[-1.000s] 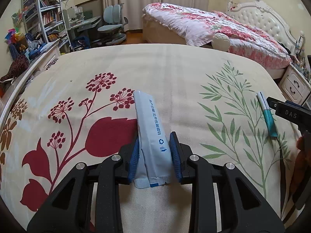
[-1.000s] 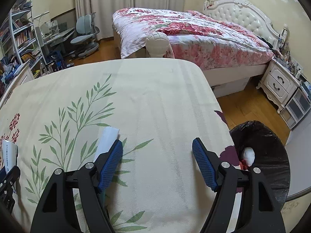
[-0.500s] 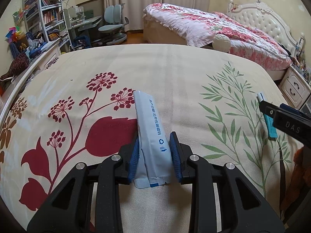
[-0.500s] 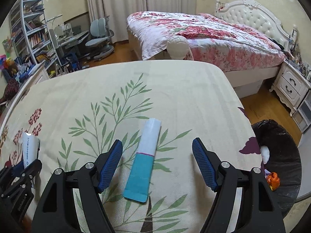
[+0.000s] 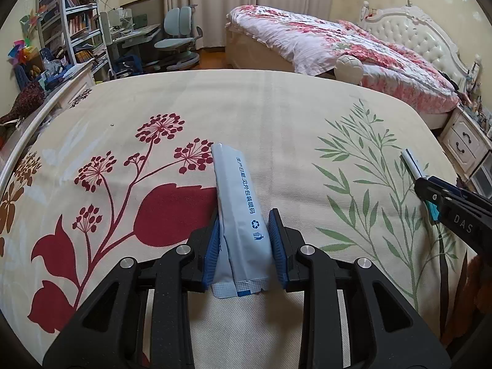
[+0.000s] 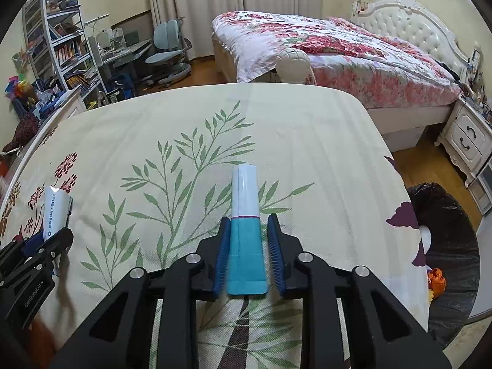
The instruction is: Collect trash
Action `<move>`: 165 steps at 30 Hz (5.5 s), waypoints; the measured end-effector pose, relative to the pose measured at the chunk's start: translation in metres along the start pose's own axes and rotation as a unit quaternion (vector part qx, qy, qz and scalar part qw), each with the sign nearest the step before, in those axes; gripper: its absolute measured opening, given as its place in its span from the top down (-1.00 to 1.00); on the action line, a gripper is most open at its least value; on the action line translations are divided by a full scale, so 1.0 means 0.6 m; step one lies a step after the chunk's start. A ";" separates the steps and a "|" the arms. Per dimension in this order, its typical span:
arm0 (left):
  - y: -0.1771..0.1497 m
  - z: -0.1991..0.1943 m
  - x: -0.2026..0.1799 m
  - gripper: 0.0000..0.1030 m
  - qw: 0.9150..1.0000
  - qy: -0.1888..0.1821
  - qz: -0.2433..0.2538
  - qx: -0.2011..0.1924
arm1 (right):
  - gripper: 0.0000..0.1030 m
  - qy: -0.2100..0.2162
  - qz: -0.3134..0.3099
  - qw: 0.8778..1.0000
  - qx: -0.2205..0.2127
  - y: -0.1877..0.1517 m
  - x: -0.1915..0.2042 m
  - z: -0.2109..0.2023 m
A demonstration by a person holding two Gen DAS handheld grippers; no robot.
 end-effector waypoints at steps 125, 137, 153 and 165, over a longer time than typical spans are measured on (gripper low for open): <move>-0.017 -0.045 -0.526 -0.66 0.971 -0.164 0.160 -0.069 | -0.61 -0.254 0.138 0.954 -0.086 -0.100 -0.413 -0.188; -0.033 -0.104 -0.455 -0.72 0.974 -0.147 0.151 -0.083 | -0.62 -0.234 0.129 0.960 -0.090 -0.116 -0.356 -0.238; -0.052 -0.184 -0.363 -0.76 0.979 -0.125 0.123 -0.106 | -0.62 -0.218 0.111 0.961 -0.130 -0.120 -0.295 -0.310; -0.065 -0.204 -0.341 -0.76 0.979 -0.123 0.116 -0.111 | -0.62 -0.212 0.098 0.963 -0.135 -0.127 -0.271 -0.316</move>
Point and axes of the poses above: each gripper's, at about its wrist camera, not at the fingertips, and z roughly the way its jaws point, x to its left, y to its top, the point moved 1 cm from there along z, roughly the way its jaws point, and after that the axes turned 12 degrees about -x, right-handed, at the moved point
